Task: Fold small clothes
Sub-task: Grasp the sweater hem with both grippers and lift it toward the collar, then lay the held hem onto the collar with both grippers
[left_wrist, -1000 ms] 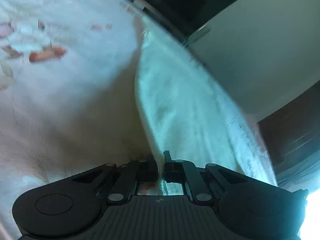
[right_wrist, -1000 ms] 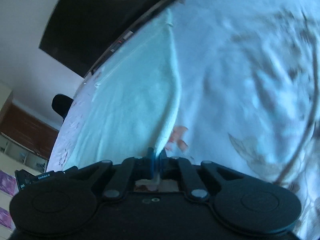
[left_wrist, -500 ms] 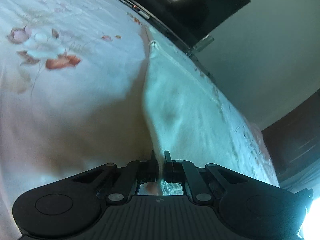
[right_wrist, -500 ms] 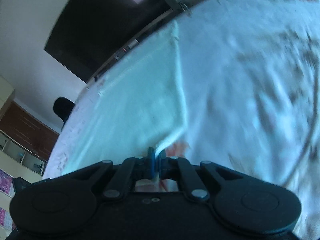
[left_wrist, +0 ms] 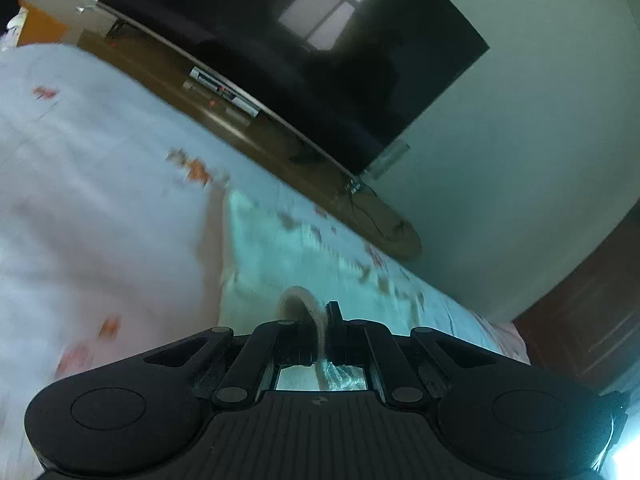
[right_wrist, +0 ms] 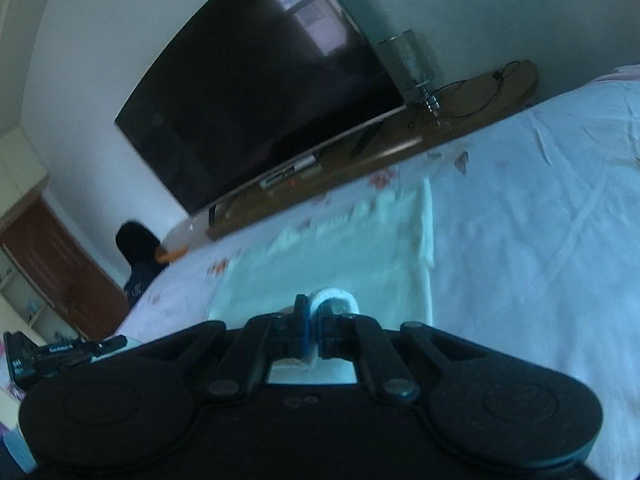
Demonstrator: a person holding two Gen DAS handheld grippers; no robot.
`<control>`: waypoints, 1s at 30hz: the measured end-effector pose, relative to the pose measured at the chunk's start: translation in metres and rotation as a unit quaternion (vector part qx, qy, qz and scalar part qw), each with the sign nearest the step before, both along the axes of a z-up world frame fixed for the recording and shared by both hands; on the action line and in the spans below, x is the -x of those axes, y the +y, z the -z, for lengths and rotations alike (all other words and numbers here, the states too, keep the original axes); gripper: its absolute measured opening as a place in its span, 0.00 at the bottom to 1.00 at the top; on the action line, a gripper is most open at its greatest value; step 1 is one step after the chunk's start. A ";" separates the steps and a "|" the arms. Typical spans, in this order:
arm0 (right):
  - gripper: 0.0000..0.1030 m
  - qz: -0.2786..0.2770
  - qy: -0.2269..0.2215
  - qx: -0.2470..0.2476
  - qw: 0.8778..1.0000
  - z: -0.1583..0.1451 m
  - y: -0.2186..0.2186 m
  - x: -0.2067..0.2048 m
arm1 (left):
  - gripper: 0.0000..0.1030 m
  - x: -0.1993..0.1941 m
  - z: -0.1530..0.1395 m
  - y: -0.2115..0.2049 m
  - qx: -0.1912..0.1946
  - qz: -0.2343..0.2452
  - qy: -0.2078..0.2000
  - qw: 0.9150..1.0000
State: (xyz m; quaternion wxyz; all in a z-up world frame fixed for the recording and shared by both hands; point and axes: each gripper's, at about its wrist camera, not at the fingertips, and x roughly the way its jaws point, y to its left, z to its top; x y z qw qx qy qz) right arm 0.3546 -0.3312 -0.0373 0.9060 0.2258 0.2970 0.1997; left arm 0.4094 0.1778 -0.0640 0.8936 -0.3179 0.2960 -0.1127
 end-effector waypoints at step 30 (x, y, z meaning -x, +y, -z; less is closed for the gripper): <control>0.35 -0.020 0.012 0.011 1.000 0.085 -0.032 -0.214 | 0.58 -0.200 0.038 -0.032 -0.146 0.056 0.020 0.987</control>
